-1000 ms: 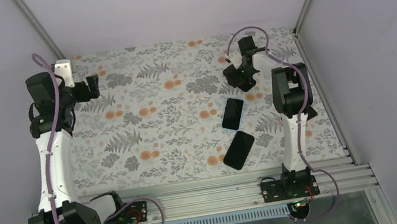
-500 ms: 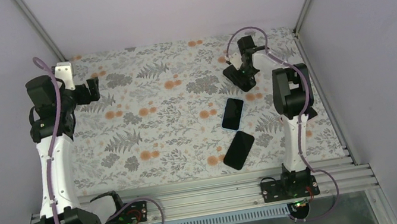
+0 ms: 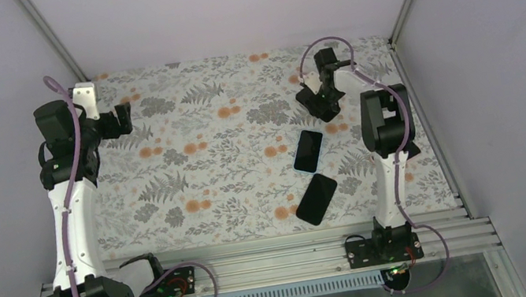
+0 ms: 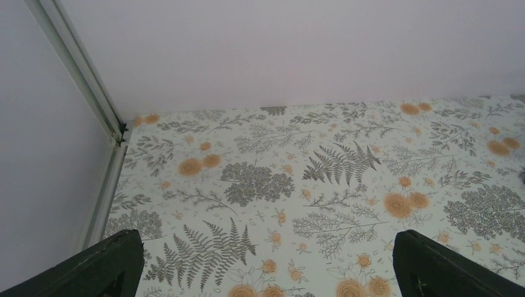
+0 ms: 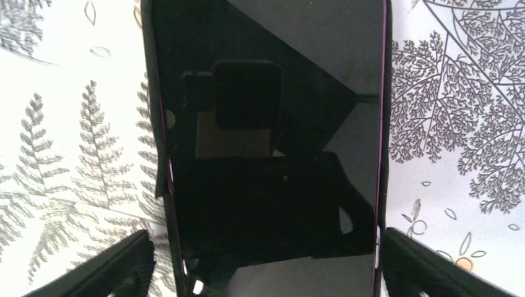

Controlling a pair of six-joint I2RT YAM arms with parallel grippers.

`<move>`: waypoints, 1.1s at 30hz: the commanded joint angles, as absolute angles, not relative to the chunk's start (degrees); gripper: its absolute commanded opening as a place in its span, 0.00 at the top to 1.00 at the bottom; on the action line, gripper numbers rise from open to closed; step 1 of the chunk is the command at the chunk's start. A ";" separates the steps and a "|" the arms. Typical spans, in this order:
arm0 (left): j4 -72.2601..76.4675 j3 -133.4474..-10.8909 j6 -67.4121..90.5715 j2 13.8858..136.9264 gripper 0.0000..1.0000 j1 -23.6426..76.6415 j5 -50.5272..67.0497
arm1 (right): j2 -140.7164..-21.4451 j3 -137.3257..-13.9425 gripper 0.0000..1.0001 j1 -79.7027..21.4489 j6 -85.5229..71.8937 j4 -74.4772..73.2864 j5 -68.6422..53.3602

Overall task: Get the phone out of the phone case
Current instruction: Pick up the phone at the center of the board.

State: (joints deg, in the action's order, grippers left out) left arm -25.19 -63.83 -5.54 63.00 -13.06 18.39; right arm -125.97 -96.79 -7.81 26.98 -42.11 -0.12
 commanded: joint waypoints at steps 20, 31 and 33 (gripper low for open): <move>-24.27 -63.45 -6.58 61.64 0.00 -13.40 20.11 | -134.93 -106.05 0.01 -5.54 28.25 -51.09 -3.64; -24.35 -63.46 -6.40 61.80 0.00 -13.42 20.24 | -137.46 -106.60 0.15 -5.45 27.41 -54.59 -8.90; -24.35 -63.34 -6.40 61.77 0.00 -13.45 20.36 | -138.28 -106.65 0.16 -5.46 27.50 -54.92 -8.91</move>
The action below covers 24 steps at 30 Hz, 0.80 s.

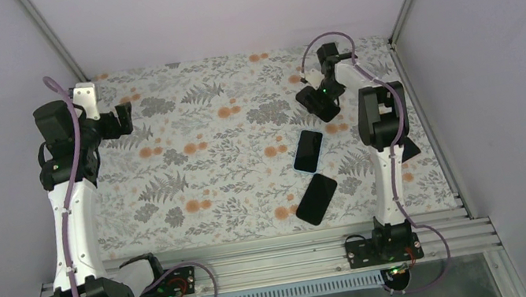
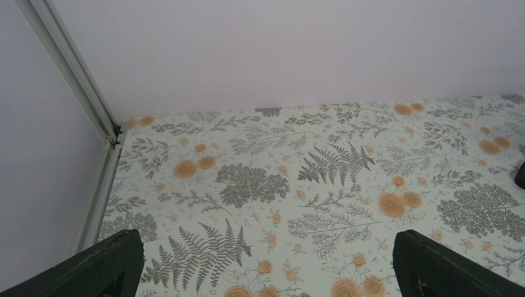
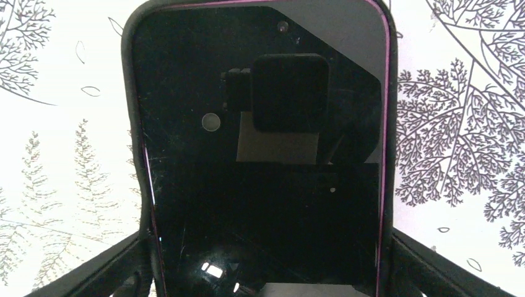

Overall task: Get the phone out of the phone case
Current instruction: Pick up the phone at the center of the board.

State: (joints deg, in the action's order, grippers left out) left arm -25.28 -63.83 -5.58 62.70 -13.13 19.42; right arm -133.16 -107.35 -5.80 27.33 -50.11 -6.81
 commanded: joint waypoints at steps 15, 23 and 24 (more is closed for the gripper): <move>-24.17 -62.96 -5.56 62.00 0.00 -13.54 22.86 | -130.60 -103.24 0.35 -7.36 26.32 -48.57 -4.81; -24.60 -63.18 -5.56 63.28 0.00 -13.52 24.48 | -125.49 -102.96 0.36 -9.02 25.99 -46.00 -3.92; -24.70 -63.34 -5.47 63.50 0.00 -13.47 24.78 | -125.18 -103.13 0.37 -9.21 25.75 -46.23 -4.26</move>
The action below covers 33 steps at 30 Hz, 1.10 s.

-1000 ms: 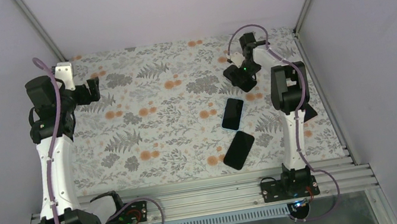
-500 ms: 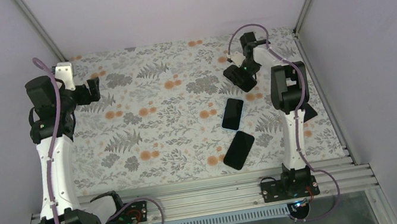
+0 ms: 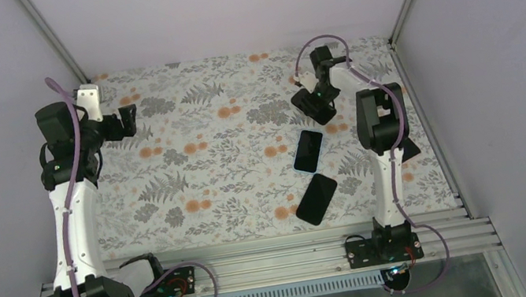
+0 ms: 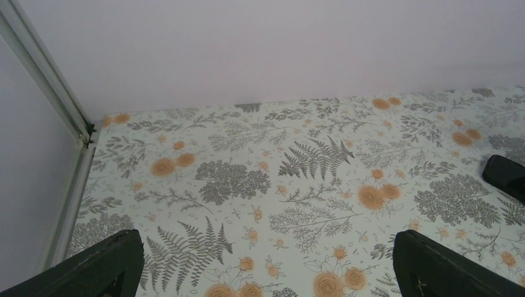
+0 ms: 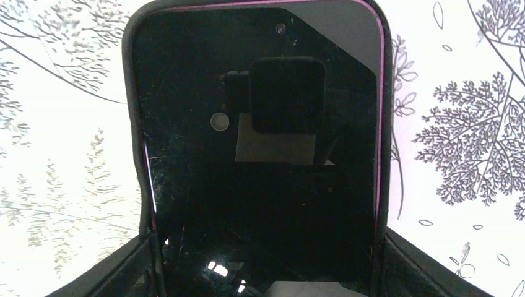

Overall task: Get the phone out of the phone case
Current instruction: Pick up the phone at the center of the board, then adjust the phone.

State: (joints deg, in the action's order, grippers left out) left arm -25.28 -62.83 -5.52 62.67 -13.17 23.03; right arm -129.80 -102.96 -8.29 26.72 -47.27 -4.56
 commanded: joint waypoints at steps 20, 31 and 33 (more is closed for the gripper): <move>-15.32 -57.71 10.08 69.72 0.00 -13.55 59.93 | -112.92 -101.80 0.36 -23.97 18.82 -41.45 -15.29; -11.22 -55.95 14.57 74.94 0.00 -7.57 58.48 | -109.45 -104.66 0.36 -34.85 16.92 -38.38 -10.79; -10.88 -56.34 14.89 75.93 0.00 -5.73 58.02 | -109.31 -105.33 0.36 -36.40 16.63 -38.28 -9.49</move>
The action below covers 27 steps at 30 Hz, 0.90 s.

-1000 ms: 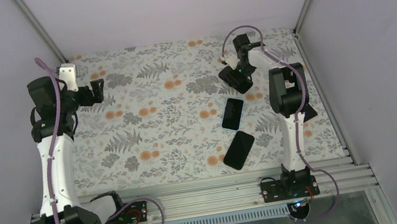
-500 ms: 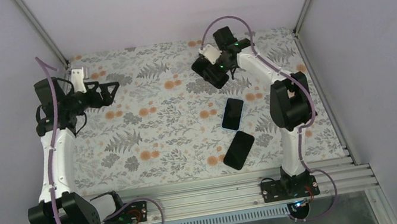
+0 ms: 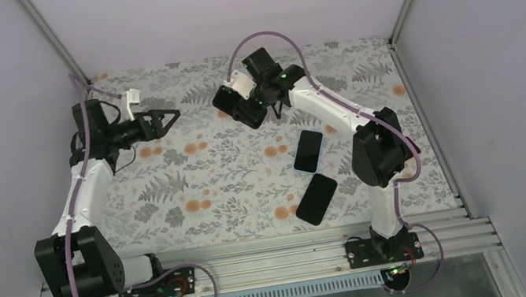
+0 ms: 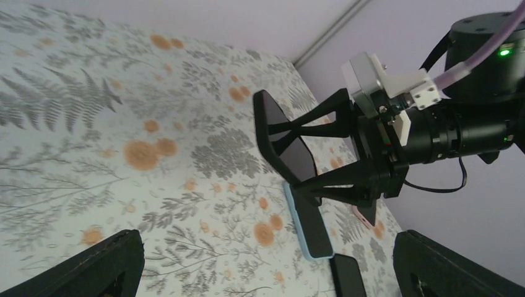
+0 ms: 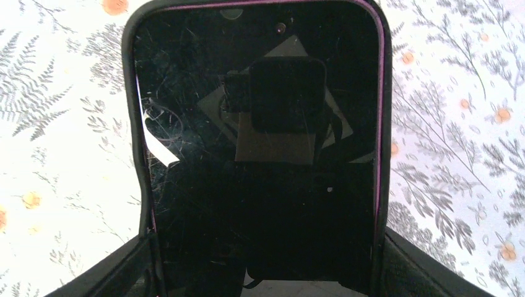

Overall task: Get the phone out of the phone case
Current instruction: Adjust the phone.

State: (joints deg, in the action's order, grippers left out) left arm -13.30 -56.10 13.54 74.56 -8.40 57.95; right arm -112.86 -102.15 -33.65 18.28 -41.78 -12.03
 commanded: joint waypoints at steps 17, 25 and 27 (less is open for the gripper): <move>-7.25 -58.71 19.51 83.41 0.32 1.44 60.55 | -109.01 -108.33 0.35 -45.83 15.39 -37.48 -4.38; -5.99 -58.71 19.51 84.49 0.74 1.60 61.88 | -108.94 -108.39 0.34 -46.99 14.65 -38.20 -4.93; -6.22 -58.96 19.20 84.21 0.87 1.54 62.11 | -108.62 -108.09 0.33 -47.02 14.44 -38.39 -5.49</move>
State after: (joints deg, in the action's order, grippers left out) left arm -7.88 -57.23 19.92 84.07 1.41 60.90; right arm -111.39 -106.15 -46.50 15.92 -40.58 -5.19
